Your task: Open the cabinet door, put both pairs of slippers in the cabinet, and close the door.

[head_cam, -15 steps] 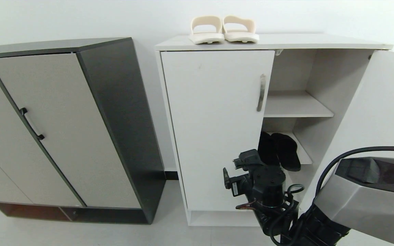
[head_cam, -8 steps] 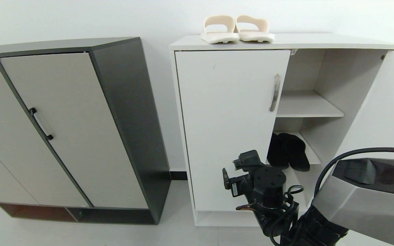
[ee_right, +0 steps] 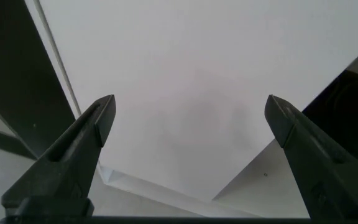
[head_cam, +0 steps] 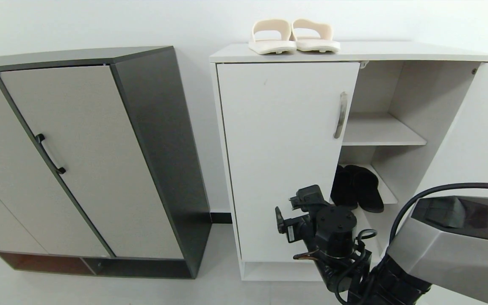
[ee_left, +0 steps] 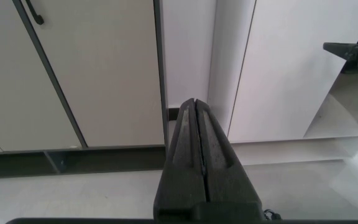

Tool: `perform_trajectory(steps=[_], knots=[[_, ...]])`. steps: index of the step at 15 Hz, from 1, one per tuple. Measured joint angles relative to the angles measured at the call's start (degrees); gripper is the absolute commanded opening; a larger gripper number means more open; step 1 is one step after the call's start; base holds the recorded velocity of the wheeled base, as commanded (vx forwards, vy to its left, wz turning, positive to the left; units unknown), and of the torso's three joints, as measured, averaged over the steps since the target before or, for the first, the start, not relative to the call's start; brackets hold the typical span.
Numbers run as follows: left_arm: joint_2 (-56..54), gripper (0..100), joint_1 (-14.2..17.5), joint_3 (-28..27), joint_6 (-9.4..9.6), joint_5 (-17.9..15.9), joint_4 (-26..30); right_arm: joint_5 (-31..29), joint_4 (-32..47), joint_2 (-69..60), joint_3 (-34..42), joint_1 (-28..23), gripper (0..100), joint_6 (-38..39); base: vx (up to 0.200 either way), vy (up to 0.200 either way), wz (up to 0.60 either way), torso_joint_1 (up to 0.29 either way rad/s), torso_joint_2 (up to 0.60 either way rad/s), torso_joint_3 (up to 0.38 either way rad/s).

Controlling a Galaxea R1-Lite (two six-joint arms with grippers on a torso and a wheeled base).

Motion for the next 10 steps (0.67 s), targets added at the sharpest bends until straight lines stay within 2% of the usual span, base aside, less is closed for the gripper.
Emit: perform_trajectory(steps=[5,8,10], knots=[[0.02,0,0.0,0.0,-0.02,0.0,0.07,0.09,-0.06,0.26,0.16,0.09,100,-0.09,0.0,0.0,0.0,0.0,-0.03,-0.025],[0.02,0,0.02,0.0,-0.04,0.0,0.1,0.04,-0.3,0.33,0.16,0.09,100,-0.41,0.0,0.0,0.0,0.017,-0.19,-0.308],[0.05,0,0.02,0.02,-0.04,0.02,0.07,0.0,-0.05,0.48,0.17,-0.09,100,-0.44,0.0,0.0,0.0,0.058,-0.5,-0.376]])
